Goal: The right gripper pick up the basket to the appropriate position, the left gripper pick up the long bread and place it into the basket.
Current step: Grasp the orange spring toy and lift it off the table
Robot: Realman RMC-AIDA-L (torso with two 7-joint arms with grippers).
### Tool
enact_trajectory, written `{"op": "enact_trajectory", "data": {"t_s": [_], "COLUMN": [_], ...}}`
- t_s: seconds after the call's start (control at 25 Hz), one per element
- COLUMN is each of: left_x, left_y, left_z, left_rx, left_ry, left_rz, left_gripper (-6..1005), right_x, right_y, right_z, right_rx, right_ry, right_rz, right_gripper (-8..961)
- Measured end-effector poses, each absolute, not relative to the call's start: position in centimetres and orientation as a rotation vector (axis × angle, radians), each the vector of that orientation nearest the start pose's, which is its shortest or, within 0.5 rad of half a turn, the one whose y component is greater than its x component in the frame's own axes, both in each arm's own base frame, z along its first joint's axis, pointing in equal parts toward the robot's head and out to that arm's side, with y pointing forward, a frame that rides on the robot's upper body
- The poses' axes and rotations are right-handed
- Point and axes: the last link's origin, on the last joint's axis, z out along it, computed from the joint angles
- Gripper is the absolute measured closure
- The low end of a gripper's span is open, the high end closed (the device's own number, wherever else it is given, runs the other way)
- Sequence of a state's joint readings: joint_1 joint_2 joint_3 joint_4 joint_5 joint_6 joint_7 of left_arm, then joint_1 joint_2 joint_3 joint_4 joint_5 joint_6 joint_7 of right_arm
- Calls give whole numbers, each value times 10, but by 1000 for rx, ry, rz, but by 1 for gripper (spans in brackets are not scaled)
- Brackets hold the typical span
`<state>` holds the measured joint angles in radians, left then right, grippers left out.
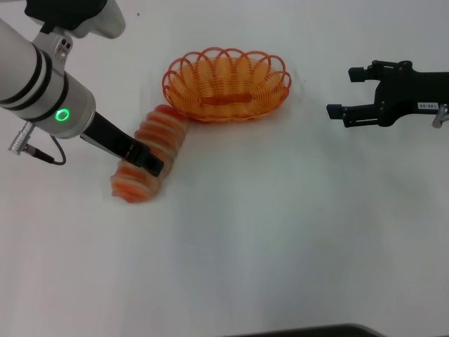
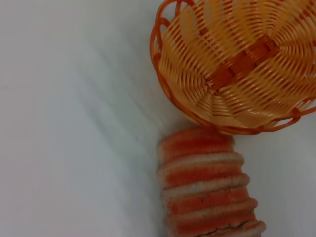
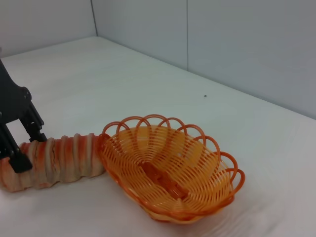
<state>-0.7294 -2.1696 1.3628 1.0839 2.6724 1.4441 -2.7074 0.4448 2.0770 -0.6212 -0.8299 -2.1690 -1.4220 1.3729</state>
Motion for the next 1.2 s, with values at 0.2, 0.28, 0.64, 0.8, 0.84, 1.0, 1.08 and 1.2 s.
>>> {"op": "enact_trajectory", "data": {"t_s": [0.2, 0.28, 0.64, 0.8, 0.84, 1.0, 1.08, 1.2], "left_x": [-176, -176, -181, -181, -181, -182, -182, -185], "left_y": [363, 363, 364, 364, 364, 365, 366, 368], "left_z": [-55, -54, -51, -50, -49, -45, -43, -38], "left_rx": [-2532, -2531, -2507, -2502, -2500, -2496, -2492, -2479], "left_ry": [-1162, -1163, -1181, -1187, -1190, -1209, -1216, -1230], "left_rz": [519, 518, 530, 525, 522, 513, 506, 490], "left_gripper": [299, 333, 430, 466, 475, 514, 534, 557], "right_x": [314, 314, 313, 312, 312, 311, 311, 311], "right_y": [330, 330, 329, 330, 330, 331, 331, 331], "right_z": [35, 35, 35, 35, 35, 35, 35, 35], "right_rx": [-2560, -2560, -2564, -2566, -2566, -2567, -2567, -2566], "right_ry": [606, 606, 610, 607, 606, 605, 605, 605], "right_rz": [329, 329, 335, 338, 338, 339, 340, 341], "right_gripper": [39, 39, 39, 39, 39, 39, 39, 39]}}
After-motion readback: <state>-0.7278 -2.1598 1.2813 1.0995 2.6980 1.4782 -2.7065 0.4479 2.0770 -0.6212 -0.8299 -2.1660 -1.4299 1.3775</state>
